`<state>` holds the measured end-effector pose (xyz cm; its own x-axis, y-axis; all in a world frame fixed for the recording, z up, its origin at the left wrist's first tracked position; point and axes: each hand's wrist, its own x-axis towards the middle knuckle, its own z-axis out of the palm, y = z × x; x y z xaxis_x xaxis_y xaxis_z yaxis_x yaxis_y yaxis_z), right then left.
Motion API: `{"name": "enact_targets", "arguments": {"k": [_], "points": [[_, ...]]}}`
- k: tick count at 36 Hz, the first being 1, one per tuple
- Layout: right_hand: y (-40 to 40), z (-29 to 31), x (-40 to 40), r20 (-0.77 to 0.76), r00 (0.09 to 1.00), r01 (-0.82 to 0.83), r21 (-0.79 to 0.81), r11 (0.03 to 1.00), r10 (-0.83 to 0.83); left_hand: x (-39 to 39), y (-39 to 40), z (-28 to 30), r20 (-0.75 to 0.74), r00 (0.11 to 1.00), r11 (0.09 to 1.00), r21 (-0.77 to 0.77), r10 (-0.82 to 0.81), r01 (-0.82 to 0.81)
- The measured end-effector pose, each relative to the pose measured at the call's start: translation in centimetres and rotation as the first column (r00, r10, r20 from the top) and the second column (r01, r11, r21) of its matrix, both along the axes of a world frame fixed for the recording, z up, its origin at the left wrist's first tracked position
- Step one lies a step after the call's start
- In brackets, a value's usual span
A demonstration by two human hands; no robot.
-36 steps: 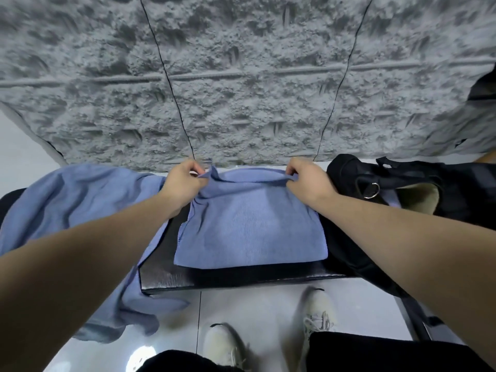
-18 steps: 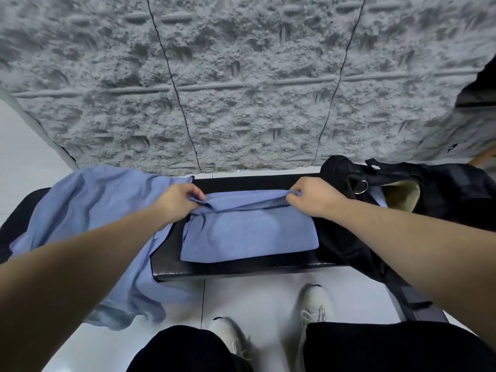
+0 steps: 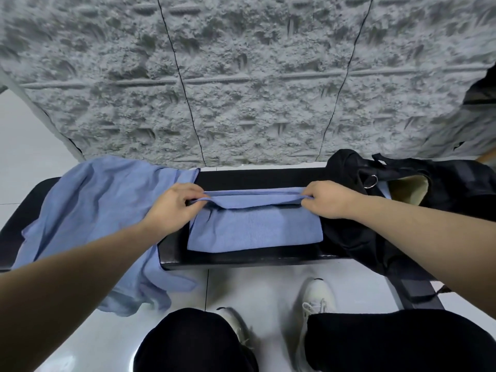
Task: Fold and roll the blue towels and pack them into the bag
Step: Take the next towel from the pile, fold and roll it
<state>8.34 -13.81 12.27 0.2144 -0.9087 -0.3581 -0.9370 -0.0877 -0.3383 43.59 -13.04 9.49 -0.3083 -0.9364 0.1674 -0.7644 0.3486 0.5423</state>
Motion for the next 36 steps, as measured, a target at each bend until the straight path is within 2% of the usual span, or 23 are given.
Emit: {"name": "enact_targets", "arguments": {"k": [9,14,22,27,36], "points": [[1.1,3.5,0.1,0.204,0.973,0.125,-0.089,0.988,-0.104,0.5,0.7,3.5,-0.148,0.977,0.988,0.023,0.153,-0.151],[1.9,6.9,-0.1,0.222,0.971,0.111,-0.11,0.988,-0.085,0.5,1.1,6.5,-0.231,0.952,0.979,0.02,0.2,-0.201],[4.6,12.1,-0.9,0.282,0.957,0.096,-0.09,0.991,-0.067,0.5,3.1,11.8,-0.412,0.872,0.963,0.149,0.265,-0.223],[6.6,14.7,-1.3,0.289,0.957,0.032,-0.018,0.999,-0.025,1.4,4.7,15.0,-0.425,0.866,0.962,0.189,0.263,-0.199],[10.3,19.9,-2.0,0.183,0.981,-0.033,-0.137,0.99,0.058,1.1,9.1,20.8,-0.437,0.862,0.954,0.256,0.258,-0.156]]}}
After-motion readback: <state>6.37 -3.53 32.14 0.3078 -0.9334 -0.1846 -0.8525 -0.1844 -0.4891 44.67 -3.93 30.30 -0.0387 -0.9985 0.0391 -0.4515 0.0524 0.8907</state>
